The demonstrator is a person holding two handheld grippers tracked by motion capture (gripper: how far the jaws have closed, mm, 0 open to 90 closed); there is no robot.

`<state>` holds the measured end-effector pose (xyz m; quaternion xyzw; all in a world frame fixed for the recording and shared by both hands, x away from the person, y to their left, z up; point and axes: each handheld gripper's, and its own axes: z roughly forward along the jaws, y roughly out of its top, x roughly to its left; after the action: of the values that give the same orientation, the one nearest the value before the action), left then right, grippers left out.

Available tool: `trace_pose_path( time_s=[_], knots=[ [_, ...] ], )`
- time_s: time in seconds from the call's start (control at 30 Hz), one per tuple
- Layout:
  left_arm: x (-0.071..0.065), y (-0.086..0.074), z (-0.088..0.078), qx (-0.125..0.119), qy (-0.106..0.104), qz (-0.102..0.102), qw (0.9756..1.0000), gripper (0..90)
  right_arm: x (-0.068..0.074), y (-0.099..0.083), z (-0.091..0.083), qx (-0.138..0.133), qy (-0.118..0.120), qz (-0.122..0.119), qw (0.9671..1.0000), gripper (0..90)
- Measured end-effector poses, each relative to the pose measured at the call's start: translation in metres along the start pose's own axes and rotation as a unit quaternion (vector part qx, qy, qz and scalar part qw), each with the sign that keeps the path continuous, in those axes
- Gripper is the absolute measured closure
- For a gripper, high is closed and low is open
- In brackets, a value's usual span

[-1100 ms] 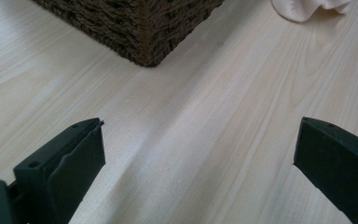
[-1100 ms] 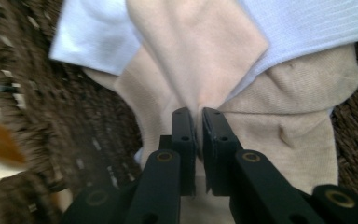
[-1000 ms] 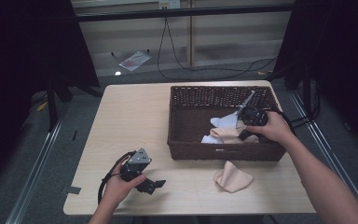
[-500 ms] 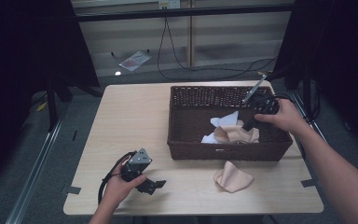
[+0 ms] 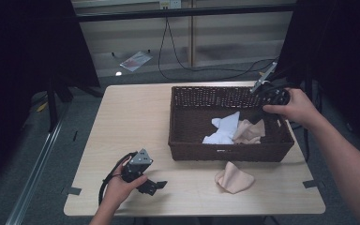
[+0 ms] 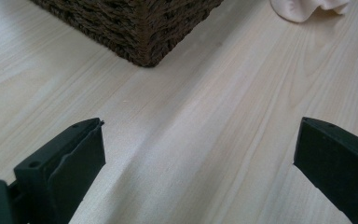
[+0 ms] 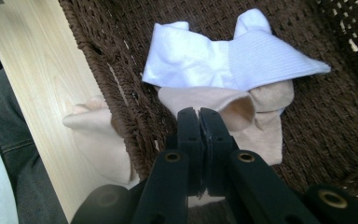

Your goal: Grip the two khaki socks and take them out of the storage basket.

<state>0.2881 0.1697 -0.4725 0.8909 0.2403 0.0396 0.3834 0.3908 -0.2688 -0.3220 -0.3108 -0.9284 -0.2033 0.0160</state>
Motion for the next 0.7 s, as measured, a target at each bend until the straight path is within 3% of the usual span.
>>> trace_pose_path(
  time_s=[0.7],
  knots=[
    [0.0, 0.0, 0.0, -0.002, 0.0, 0.0, 1.0, 1.7, 0.015, 0.018, -0.048, -0.005, -0.009, -0.015, 0.9998, 89.4]
  ],
)
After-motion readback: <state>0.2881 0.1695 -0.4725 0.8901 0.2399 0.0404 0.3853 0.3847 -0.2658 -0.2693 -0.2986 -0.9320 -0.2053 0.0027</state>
